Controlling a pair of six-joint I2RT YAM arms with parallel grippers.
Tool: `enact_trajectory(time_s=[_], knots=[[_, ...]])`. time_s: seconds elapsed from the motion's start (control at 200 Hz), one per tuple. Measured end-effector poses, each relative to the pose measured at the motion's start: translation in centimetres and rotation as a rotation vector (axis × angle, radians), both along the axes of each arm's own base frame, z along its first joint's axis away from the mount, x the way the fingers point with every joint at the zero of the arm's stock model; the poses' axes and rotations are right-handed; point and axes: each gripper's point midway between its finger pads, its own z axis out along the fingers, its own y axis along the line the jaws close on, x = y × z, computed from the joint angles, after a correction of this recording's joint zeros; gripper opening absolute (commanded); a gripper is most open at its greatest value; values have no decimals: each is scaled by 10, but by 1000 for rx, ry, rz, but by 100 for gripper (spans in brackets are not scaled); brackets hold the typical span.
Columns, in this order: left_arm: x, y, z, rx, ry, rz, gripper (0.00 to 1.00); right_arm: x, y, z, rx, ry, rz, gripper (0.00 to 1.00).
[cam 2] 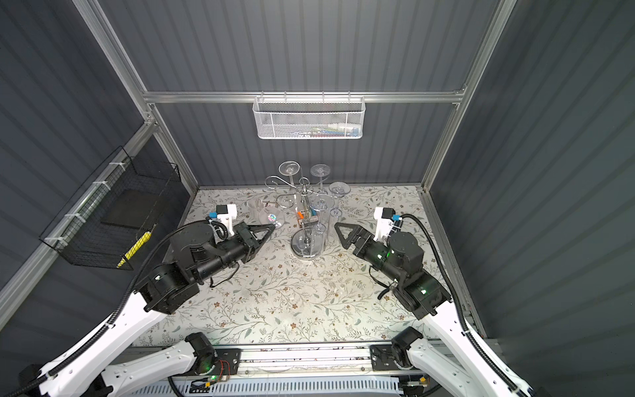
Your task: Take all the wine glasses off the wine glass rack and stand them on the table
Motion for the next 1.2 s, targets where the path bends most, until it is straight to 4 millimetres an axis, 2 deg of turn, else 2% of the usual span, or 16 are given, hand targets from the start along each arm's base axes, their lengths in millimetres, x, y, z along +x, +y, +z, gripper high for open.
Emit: enact_trajectory(time_s=[0.09,0.16,0.225,0.365,0.47,0.58,0.675,0.785,0.87,1.041,1.201], knots=[[-7,20,3,81,-43,37,0,-1,2,6,-28,-3,20,93],[-9,32,13,165,-88,55,0,-1,5,17,-57,-7,48,93],[-9,38,32,242,-154,55,0,-2,11,36,-90,-26,96,93],[-8,39,83,409,-337,16,0,-12,24,94,-162,-128,211,93],[-3,33,100,559,-450,-36,0,-22,28,128,-205,-213,279,93],[4,17,97,717,-549,-136,0,-28,33,145,-235,-258,335,92],[14,-2,80,837,-612,-239,0,-25,39,154,-246,-270,374,92],[22,-20,59,937,-686,-342,0,-14,43,151,-258,-250,392,90],[21,-29,52,972,-770,-398,0,-3,40,148,-265,-219,384,89],[11,-47,65,981,-986,-482,0,14,28,156,-241,-202,364,86],[-6,-65,81,953,-1194,-554,0,12,36,166,-197,-209,438,80]])
